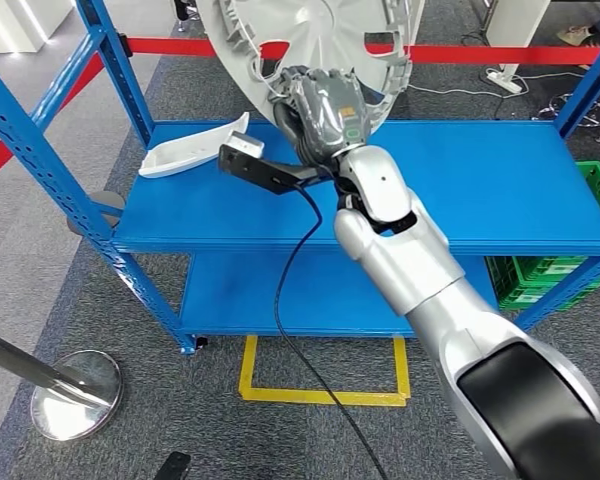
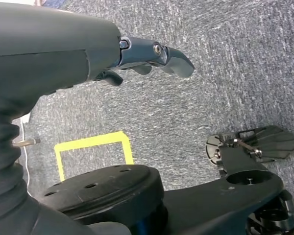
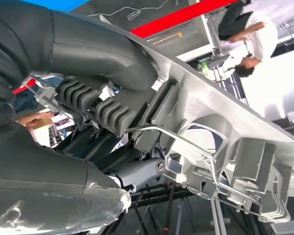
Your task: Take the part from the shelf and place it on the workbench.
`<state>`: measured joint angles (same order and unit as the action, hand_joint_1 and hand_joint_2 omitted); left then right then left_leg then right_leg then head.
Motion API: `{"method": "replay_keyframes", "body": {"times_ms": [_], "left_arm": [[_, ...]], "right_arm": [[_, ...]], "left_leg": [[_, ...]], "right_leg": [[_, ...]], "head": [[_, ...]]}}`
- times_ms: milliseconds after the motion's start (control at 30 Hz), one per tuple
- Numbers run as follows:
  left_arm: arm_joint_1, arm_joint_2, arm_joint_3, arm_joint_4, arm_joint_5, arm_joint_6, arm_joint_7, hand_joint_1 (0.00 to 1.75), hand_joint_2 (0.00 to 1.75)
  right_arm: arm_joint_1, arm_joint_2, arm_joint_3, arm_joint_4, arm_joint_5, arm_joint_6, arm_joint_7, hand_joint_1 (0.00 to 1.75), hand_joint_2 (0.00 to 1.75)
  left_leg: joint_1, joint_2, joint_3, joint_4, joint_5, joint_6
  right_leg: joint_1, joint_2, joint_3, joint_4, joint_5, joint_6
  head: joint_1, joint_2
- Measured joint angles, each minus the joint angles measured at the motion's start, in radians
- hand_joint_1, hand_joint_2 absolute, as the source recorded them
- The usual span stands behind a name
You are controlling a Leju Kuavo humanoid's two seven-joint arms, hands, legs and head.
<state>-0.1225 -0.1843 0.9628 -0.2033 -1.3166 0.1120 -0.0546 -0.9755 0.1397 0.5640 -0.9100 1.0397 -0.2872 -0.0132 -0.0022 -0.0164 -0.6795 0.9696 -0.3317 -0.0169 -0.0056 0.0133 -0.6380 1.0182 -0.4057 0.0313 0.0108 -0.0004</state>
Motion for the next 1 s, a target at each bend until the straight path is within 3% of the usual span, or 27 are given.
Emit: {"method": "replay_keyframes", "body": {"times_ms": [367,633,700,767,800,833,867,900,967,1000], "left_arm": [[0.003,0.000,0.024,0.000,0.017,0.008,0.035,0.00,1.75],[0.003,0.000,0.028,0.000,0.015,0.013,0.039,0.00,1.75],[0.003,0.000,0.028,0.000,0.013,0.014,0.040,0.00,1.75],[0.003,0.000,0.028,0.000,0.012,0.014,0.041,0.00,1.75],[0.003,0.000,0.028,0.000,0.011,0.014,0.041,0.00,1.75],[0.004,0.000,0.028,0.000,0.011,0.014,0.041,0.00,1.75],[0.004,0.000,0.028,0.000,0.010,0.014,0.041,0.00,1.75],[0.004,0.000,0.028,0.000,0.010,0.014,0.041,0.00,1.75],[0.003,0.000,0.028,0.000,0.009,0.013,0.041,0.00,1.75],[0.002,0.000,0.028,0.000,0.009,0.013,0.041,0.00,1.75]], "right_arm": [[0.135,-0.010,0.029,-0.046,-0.060,-0.038,-0.020,1.75,1.75],[0.158,-0.010,0.036,-0.038,-0.072,-0.042,-0.023,1.75,1.75],[0.160,-0.010,0.037,-0.037,-0.074,-0.044,-0.024,1.75,1.75],[0.163,-0.012,0.037,-0.033,-0.076,-0.046,-0.024,1.75,1.75],[0.166,-0.014,0.038,-0.030,-0.077,-0.047,-0.025,1.75,1.75],[0.171,-0.015,0.038,-0.027,-0.078,-0.047,-0.025,1.75,1.75],[0.174,-0.017,0.039,-0.024,-0.079,-0.047,-0.025,1.75,1.75],[0.177,-0.018,0.039,-0.022,-0.080,-0.047,-0.025,1.75,1.75],[0.177,-0.018,0.040,-0.019,-0.081,-0.047,-0.025,1.75,1.75],[0.176,-0.019,0.040,-0.019,-0.081,-0.048,-0.026,1.75,1.75]], "left_leg": [[-0.003,0.000,-0.001,0.003,-0.005,0.005],[-0.003,0.000,-0.002,0.010,-0.015,0.023],[0.003,0.002,0.005,0.003,-0.010,0.029],[0.005,0.004,0.007,0.002,-0.008,0.031],[0.005,0.004,0.007,0.002,-0.008,0.031],[0.006,0.004,0.007,0.002,-0.008,0.031],[0.007,0.004,0.006,0.003,-0.008,0.030],[0.010,0.004,0.005,0.004,-0.007,0.028],[0.015,0.002,0.002,0.009,-0.006,0.017],[0.016,0.002,0.000,0.011,-0.005,0.009]], "right_leg": [[-0.003,0.000,0.001,0.000,-0.001,0.003],[-0.005,0.000,0.005,-0.002,-0.010,0.018],[-0.003,-0.001,-0.015,0.046,-0.049,0.022],[-0.003,-0.002,-0.068,0.171,-0.124,0.023],[-0.003,-0.002,-0.095,0.235,-0.152,0.024],[-0.004,-0.002,-0.111,0.275,-0.162,0.026],[-0.005,-0.003,-0.108,0.276,-0.152,0.029],[-0.006,-0.004,-0.085,0.236,-0.126,0.032],[-0.009,-0.004,-0.004,0.099,-0.069,0.039],[-0.008,-0.001,0.026,0.048,-0.052,0.036]], "head": [[0.000,0.000],[0.000,0.000],[0.002,0.000],[0.004,0.000],[0.004,0.000],[0.004,0.000],[0.004,0.000],[0.004,0.000],[0.004,0.000],[0.004,0.000]]}}
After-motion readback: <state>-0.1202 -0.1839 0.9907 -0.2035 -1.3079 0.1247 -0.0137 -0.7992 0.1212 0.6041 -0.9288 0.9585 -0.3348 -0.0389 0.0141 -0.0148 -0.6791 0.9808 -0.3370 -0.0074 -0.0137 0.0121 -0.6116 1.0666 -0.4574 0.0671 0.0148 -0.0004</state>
